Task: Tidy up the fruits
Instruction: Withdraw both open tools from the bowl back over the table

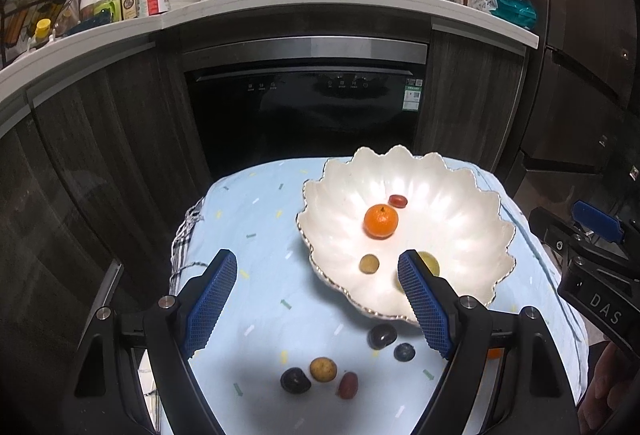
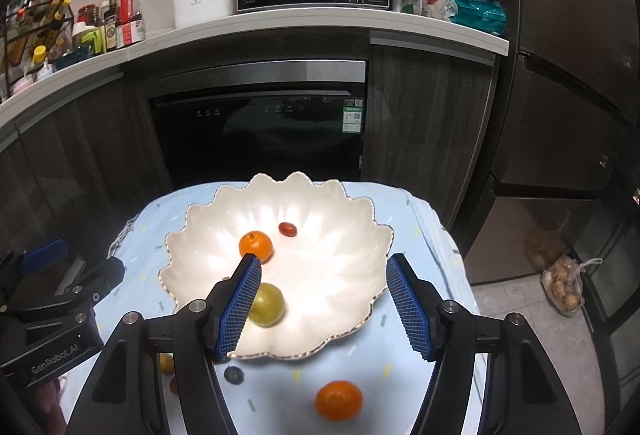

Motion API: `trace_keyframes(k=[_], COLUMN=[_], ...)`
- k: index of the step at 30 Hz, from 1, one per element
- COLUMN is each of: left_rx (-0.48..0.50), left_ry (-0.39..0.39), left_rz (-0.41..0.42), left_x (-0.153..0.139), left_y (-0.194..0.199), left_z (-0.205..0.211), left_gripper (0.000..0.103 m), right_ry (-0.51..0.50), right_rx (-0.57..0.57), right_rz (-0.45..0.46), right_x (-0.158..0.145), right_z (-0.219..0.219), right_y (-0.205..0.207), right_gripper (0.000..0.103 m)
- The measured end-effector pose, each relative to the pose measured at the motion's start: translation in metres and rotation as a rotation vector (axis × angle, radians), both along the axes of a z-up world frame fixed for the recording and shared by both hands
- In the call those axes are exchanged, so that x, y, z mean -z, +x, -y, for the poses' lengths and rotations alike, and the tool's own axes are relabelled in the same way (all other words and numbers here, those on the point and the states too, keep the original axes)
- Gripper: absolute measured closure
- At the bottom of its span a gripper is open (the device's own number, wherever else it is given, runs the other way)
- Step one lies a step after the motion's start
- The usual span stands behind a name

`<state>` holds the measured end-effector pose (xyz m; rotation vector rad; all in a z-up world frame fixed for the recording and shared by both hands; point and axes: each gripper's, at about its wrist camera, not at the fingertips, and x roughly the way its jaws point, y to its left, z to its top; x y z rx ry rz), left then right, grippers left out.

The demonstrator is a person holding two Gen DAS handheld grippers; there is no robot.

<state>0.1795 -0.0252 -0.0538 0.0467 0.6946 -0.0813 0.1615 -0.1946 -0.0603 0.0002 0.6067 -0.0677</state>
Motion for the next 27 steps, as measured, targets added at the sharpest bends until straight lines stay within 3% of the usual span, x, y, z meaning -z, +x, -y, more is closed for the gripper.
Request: trace_keyframes(k=[27], left_rx=[0.025], left_ry=[0.029], left_rz=[-0.032], left_x=[0.045], left_y=[-0.035], left_z=[-0.021], left_gripper=[0.020], right_ry=[-0.007], right_rx=[-0.066], right_rz=[-0.046], right_x=[0.047], right_z=[-0.027], right_y=[-0.029], right_gripper=[0.037])
